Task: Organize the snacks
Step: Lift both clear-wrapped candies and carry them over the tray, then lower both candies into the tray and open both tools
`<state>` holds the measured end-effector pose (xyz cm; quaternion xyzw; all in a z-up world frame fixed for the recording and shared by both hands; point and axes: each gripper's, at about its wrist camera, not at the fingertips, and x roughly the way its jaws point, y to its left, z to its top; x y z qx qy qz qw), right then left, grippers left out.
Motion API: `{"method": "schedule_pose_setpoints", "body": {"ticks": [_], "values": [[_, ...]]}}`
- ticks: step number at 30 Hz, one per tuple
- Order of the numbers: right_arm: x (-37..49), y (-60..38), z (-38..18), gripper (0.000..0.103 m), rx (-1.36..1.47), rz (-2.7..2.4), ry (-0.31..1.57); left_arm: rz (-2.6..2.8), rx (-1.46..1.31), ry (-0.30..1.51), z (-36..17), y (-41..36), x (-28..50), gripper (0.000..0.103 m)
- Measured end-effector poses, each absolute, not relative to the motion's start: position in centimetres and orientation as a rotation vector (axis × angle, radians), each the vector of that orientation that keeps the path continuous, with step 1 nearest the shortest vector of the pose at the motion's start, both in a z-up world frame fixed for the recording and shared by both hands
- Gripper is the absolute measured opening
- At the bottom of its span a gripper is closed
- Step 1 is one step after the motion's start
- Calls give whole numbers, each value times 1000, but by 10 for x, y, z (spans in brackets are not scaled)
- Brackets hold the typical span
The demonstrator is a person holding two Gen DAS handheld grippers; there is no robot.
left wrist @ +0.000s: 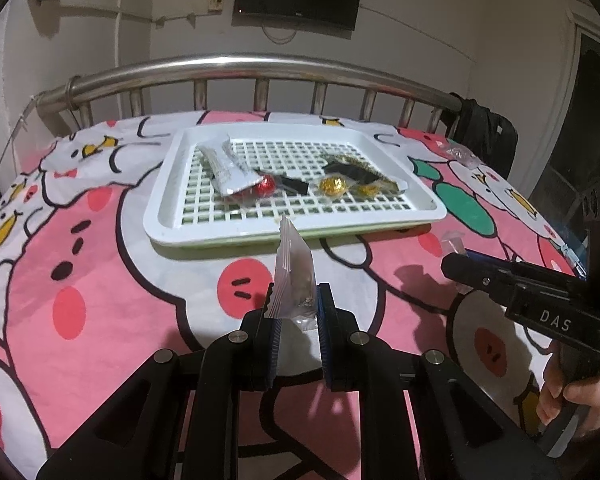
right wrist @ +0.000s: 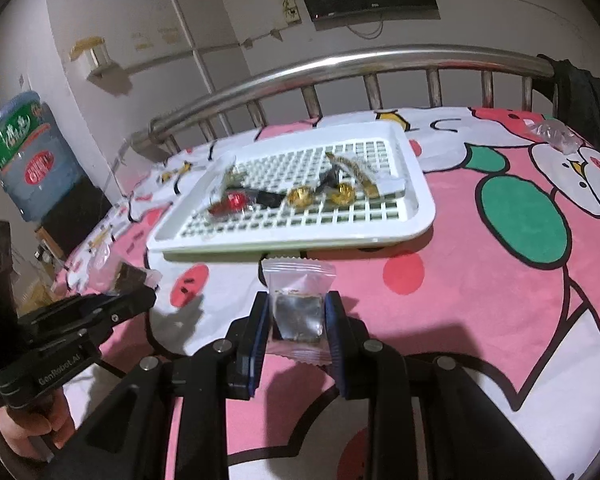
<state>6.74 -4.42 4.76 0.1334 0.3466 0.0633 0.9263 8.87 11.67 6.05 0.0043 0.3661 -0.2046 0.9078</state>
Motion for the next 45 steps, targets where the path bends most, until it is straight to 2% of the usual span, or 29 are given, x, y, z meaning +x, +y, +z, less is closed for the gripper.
{"method": "schedule_pose_setpoints", "body": {"ticks": [12, 22, 34, 45], "values": [[52, -72, 110, 30, 338, 130, 551, -428, -14, 650, 117, 117, 88, 14], [76, -87, 147, 30, 355, 122, 486, -447, -54, 593, 147, 106, 116, 14], [139, -93, 128, 30, 419, 123, 535, -429, -82, 633, 129, 82, 166, 14], [197, -100, 88, 30, 439, 86, 642, -394, -72, 738, 89, 70, 216, 14]]}}
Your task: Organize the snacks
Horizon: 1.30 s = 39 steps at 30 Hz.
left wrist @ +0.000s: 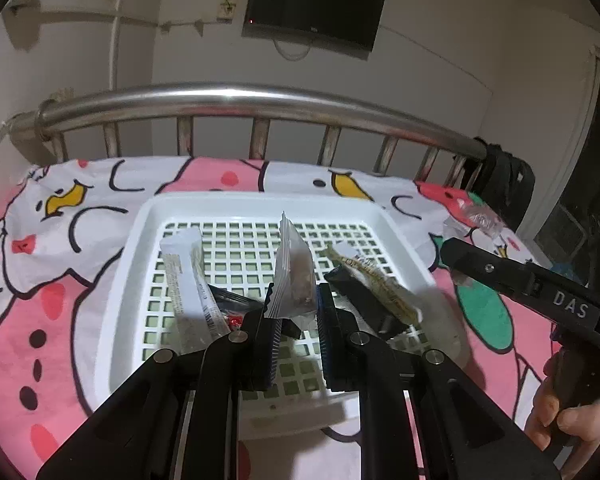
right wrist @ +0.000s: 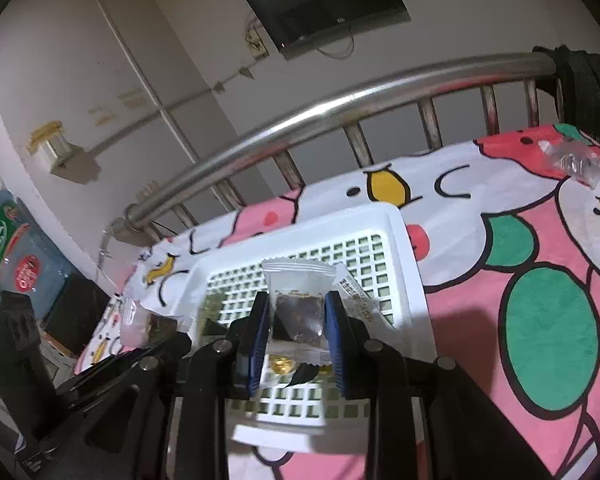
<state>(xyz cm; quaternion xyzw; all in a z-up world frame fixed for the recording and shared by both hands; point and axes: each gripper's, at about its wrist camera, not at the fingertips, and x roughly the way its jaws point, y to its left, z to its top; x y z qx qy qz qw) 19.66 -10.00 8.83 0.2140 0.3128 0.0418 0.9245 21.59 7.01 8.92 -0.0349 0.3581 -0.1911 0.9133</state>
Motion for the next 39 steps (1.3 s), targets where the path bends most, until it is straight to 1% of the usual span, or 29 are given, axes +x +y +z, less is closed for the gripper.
{"method": "schedule_pose_setpoints", "body": {"ticks": [9, 18, 22, 23, 24, 25, 26, 27, 28, 29, 30, 31, 32, 33, 34, 36, 39], "values": [[218, -101, 60, 30, 358, 21, 731, -394, 13, 804, 59, 53, 227, 14], [226, -93, 43, 31, 300, 3, 794, -400, 61, 832, 45, 45, 225, 15], [229, -90, 38, 32, 272, -10, 816, -403, 80, 847, 39, 42, 226, 16], [229, -90, 38, 34, 271, -11, 819, -401, 82, 848, 39, 42, 226, 17], [229, -91, 38, 45, 280, -9, 818, -400, 81, 850, 38, 43, 227, 22], [227, -93, 40, 53, 297, -9, 807, -399, 78, 851, 38, 43, 227, 32], [226, -95, 42, 70, 309, -14, 794, -398, 74, 851, 39, 44, 228, 37], [223, -96, 46, 78, 318, -21, 776, -397, 67, 848, 41, 45, 227, 49], [220, -99, 52, 81, 328, -27, 755, -400, 61, 843, 43, 46, 227, 63], [217, -101, 58, 83, 338, -27, 737, -408, 50, 822, 49, 48, 224, 70], [213, -103, 65, 86, 354, -22, 714, -410, 45, 798, 55, 49, 221, 79], [208, -106, 72, 87, 370, -16, 688, -413, 37, 765, 63, 51, 216, 84], [203, -108, 80, 91, 384, -13, 661, -422, 30, 736, 71, 53, 212, 86], [198, -110, 88, 94, 394, -14, 635, -432, 23, 711, 80, 55, 208, 90], [191, -112, 98, 95, 402, -16, 603, -437, 16, 694, 87, 56, 205, 94], [180, -115, 115, 96, 417, -17, 549, -442, -13, 640, 107, 64, 195, 98], [158, -119, 143, 98, 437, -14, 465, -445, -57, 570, 135, 75, 183, 100]]}}
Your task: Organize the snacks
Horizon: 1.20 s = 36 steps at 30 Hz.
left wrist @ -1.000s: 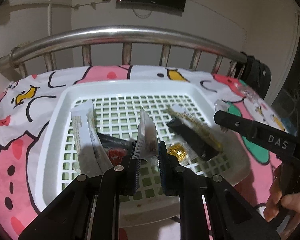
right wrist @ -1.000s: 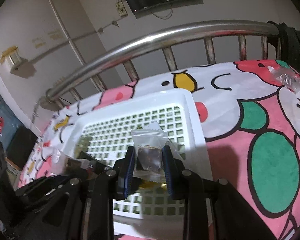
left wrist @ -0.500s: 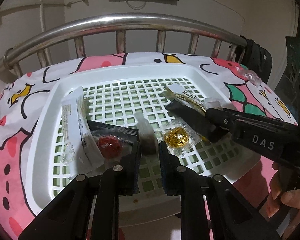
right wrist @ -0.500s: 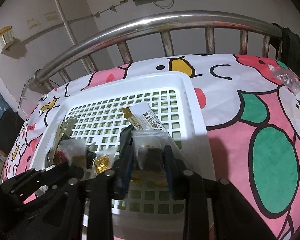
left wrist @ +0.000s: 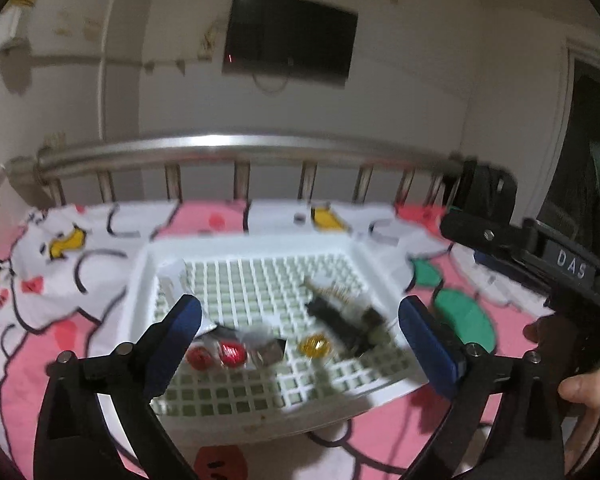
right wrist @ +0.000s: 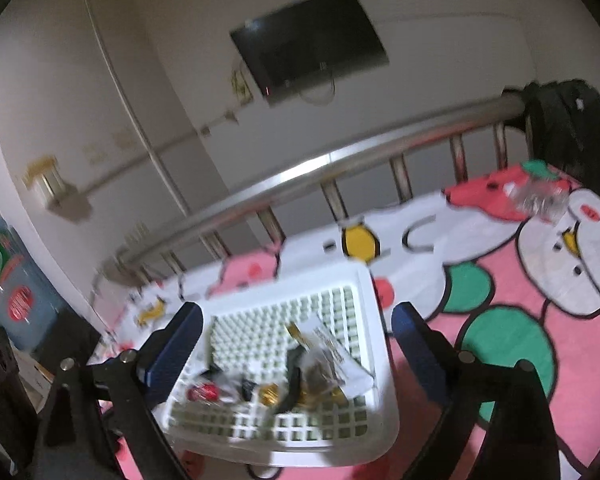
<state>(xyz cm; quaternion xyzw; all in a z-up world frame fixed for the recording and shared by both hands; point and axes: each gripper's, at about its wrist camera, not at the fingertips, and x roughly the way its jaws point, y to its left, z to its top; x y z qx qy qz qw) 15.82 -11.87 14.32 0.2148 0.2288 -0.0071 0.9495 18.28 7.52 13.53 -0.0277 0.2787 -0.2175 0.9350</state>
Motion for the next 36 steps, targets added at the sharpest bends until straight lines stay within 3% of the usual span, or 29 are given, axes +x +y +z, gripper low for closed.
{"method": "schedule_pose_setpoints", "body": {"ticks": [9, 16, 24, 36], "values": [[66, -95, 225, 103, 424, 92, 166, -460, -188, 268, 219, 120, 106, 103], [21, -62, 240, 103, 326, 131, 110, -453, -117, 224, 230, 135, 54, 103], [-12, -42, 213, 103, 243, 72, 136, -369, -95, 247, 210, 164, 25, 103], [-12, -38, 130, 103, 206, 26, 382, -314, -76, 465, 133, 175, 26, 103]]}}
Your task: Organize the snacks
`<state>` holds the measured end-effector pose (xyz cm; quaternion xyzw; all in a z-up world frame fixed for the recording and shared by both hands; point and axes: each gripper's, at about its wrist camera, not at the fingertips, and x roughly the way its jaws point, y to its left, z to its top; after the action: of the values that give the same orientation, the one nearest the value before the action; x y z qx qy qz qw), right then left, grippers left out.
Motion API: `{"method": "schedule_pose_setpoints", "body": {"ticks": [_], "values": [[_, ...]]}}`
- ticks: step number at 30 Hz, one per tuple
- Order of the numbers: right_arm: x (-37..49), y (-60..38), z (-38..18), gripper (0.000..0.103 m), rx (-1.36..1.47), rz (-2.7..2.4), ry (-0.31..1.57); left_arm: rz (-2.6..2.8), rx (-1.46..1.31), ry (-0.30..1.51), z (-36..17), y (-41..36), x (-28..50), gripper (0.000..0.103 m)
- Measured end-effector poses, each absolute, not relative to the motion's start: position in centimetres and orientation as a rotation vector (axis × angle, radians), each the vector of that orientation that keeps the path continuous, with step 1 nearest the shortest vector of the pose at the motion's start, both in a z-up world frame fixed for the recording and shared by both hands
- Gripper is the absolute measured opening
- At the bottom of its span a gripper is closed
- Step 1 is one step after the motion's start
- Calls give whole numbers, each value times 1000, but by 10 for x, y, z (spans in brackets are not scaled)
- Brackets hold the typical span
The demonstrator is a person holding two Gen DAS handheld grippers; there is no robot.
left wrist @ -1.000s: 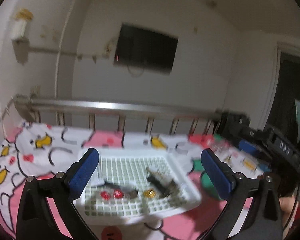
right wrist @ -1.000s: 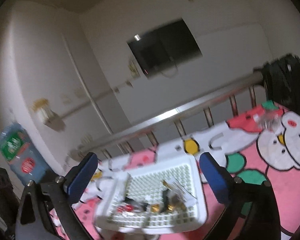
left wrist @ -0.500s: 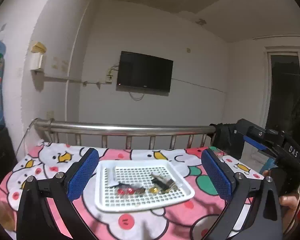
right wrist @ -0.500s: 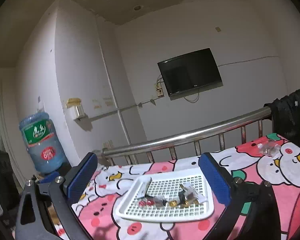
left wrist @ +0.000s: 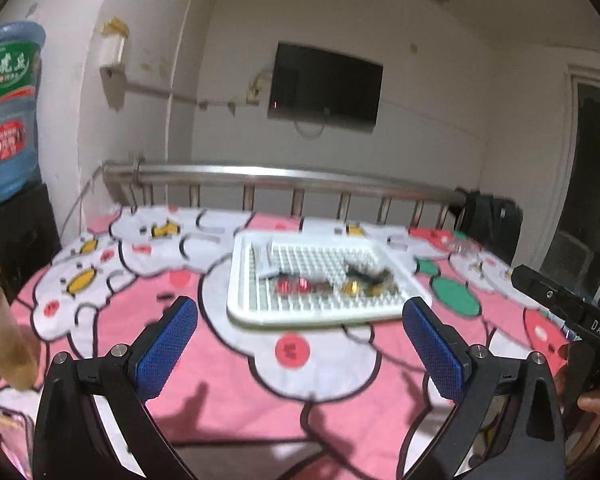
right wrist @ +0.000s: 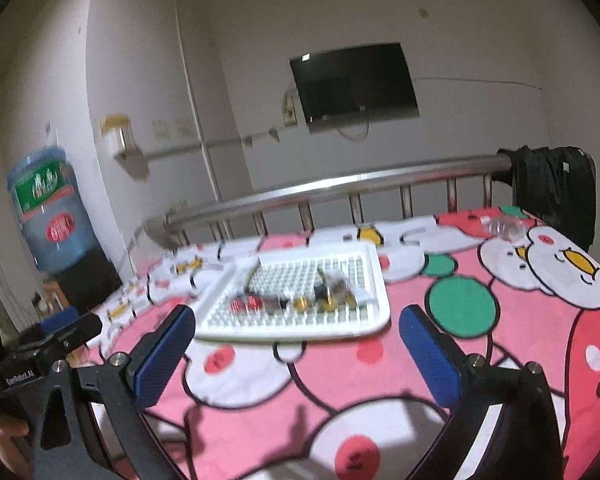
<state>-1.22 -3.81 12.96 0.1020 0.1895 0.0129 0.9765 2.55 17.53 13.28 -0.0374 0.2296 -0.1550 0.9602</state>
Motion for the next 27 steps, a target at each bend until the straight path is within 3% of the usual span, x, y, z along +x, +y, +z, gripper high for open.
{"method": "schedule_pose_setpoints", "body": {"ticks": [17, 27], "values": [[29, -17, 42, 103, 57, -20, 712, -303, 84, 773, 43, 139, 51, 103], [42, -18, 17, 103, 53, -21, 830, -284, 110, 838, 26, 136, 60, 103]]}}
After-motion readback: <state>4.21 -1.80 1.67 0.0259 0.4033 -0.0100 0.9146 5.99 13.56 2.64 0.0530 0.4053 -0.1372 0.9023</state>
